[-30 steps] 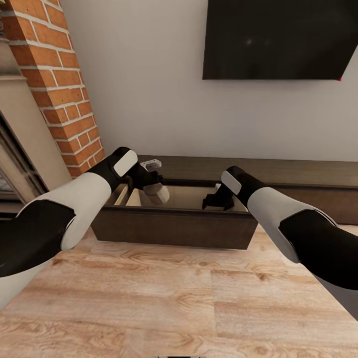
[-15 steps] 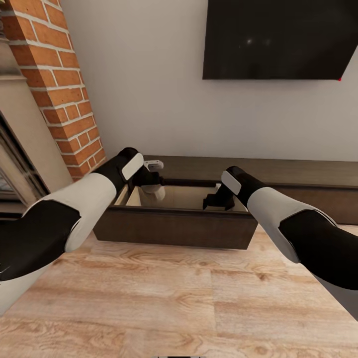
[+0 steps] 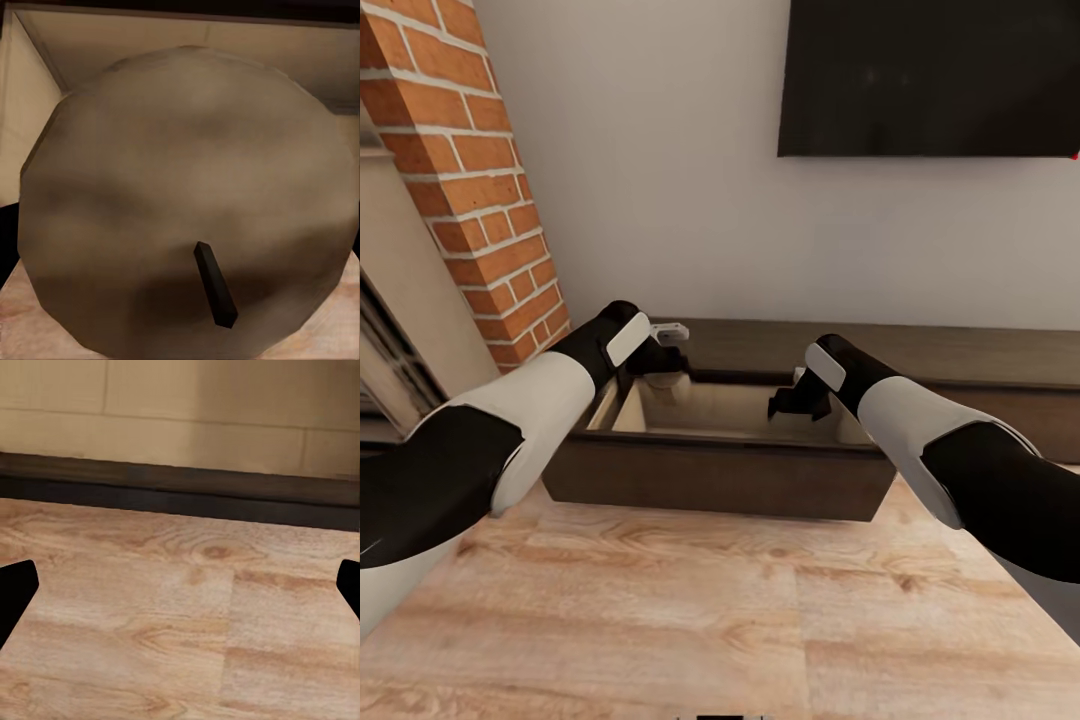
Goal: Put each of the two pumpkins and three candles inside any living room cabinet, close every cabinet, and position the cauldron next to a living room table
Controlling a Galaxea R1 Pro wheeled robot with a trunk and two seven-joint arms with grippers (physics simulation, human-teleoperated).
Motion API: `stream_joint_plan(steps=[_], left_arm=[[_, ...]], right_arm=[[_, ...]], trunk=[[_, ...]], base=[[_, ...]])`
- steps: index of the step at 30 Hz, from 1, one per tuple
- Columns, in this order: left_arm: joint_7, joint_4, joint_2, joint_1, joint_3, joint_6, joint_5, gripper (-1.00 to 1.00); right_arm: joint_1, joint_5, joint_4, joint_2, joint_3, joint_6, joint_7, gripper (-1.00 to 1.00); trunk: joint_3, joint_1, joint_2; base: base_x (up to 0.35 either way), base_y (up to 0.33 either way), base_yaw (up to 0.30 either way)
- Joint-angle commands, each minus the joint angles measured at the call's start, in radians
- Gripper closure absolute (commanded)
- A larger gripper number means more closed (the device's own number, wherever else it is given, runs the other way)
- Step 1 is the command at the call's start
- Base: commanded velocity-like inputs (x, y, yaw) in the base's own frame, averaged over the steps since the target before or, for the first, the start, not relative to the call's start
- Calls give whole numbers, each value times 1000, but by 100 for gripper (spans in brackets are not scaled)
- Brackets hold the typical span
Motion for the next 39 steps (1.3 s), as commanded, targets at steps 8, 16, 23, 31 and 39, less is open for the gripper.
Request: stream_joint_plan(steps=[8, 16, 23, 31, 39], left_arm=[[-2, -1, 1, 0, -7, 2, 8, 100], [-37, -1, 1, 0, -8, 2, 8, 100], [-40, -1, -1, 0, -8, 1, 7, 100], [-40, -2, -1, 1, -8, -32, 6, 100], [-40, -2, -1, 1, -9, -68, 5, 100]], right_arm=[[-1, -12, -1, 1, 6, -23, -8, -100], [-1, -14, 1, 1, 7, -50, -8, -100], [0, -16, 3, 1, 9, -74, -7, -100], [5, -16, 8, 3, 9, -77, -7, -100], [11, -16, 10, 3, 9, -77, -7, -100]], trunk=[[-1, 0, 0], [-6, 0, 0], [-12, 0, 0], [-19, 0, 0], [-31, 0, 0]], base=[[241, 126, 0], [38, 22, 0], [226, 69, 0], [115, 35, 0], [2, 1, 0]])
